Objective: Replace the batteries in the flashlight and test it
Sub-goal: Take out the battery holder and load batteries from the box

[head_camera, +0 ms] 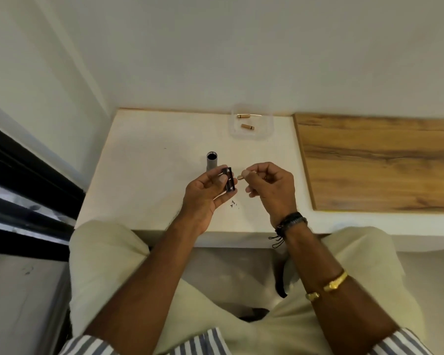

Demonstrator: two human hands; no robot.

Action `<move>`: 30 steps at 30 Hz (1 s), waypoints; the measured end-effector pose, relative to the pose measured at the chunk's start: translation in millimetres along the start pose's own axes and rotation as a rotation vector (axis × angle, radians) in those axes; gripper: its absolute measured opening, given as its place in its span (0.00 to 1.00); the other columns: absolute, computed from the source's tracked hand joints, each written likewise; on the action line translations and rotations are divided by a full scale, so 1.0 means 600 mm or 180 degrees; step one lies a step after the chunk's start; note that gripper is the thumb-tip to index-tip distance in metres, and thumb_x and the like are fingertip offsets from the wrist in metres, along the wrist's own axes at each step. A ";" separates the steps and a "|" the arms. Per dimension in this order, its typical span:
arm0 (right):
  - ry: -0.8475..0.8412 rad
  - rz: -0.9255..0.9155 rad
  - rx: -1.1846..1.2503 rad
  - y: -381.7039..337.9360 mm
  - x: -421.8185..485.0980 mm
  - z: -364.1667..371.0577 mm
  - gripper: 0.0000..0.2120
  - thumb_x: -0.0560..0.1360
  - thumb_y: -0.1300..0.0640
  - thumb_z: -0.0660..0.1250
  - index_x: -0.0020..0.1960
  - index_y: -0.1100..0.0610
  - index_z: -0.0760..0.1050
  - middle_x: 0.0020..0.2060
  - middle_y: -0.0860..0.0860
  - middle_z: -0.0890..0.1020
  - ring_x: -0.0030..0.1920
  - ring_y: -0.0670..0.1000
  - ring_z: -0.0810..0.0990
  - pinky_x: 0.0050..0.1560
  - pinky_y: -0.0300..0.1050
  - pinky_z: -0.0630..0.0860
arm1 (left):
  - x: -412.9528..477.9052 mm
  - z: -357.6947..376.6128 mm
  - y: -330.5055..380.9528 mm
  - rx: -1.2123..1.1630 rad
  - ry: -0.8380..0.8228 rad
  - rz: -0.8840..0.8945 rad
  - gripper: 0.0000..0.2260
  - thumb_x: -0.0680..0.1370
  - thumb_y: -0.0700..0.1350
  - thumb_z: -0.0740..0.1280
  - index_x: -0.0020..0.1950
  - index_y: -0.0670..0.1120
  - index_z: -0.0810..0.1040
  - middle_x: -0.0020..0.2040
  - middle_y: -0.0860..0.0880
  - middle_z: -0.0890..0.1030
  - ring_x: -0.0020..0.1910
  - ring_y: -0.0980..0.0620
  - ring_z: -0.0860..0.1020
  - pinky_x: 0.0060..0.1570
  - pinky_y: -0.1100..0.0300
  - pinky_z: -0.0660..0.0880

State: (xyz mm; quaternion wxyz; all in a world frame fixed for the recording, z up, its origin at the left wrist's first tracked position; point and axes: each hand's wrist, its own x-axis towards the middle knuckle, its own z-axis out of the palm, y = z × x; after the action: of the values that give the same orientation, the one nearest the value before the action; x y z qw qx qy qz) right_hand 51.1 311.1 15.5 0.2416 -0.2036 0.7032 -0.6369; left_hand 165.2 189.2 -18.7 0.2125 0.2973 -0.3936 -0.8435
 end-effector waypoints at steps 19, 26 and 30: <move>0.0073 -0.0623 -0.0930 0.015 -0.016 0.006 0.08 0.74 0.58 0.77 0.52 0.57 0.82 0.38 0.48 0.86 0.38 0.47 0.86 0.40 0.41 0.85 | -0.016 0.005 -0.015 0.0376 -0.0056 0.0003 0.12 0.78 0.37 0.70 0.62 0.42 0.81 0.57 0.43 0.85 0.55 0.42 0.84 0.50 0.51 0.83; 0.0241 -0.0894 -0.1082 0.028 -0.030 0.017 0.07 0.74 0.63 0.75 0.52 0.60 0.85 0.41 0.50 0.86 0.41 0.39 0.83 0.47 0.24 0.74 | -0.015 0.004 -0.018 0.0347 -0.0002 0.0064 0.11 0.77 0.37 0.71 0.60 0.44 0.83 0.54 0.44 0.86 0.53 0.44 0.85 0.46 0.54 0.83; 0.0220 -0.1314 -0.1378 0.033 -0.040 0.025 0.07 0.75 0.65 0.73 0.53 0.61 0.86 0.46 0.55 0.86 0.46 0.45 0.81 0.50 0.27 0.75 | -0.013 0.008 -0.018 0.0187 0.0042 0.0074 0.10 0.79 0.36 0.69 0.59 0.43 0.83 0.54 0.45 0.87 0.54 0.45 0.85 0.46 0.55 0.82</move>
State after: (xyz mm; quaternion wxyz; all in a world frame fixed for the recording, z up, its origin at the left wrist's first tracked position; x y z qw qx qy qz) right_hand 80.0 315.5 -3.2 0.0340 -0.3673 0.7742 -0.5143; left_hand 166.8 202.9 -22.0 0.2160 0.3045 -0.4203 -0.8270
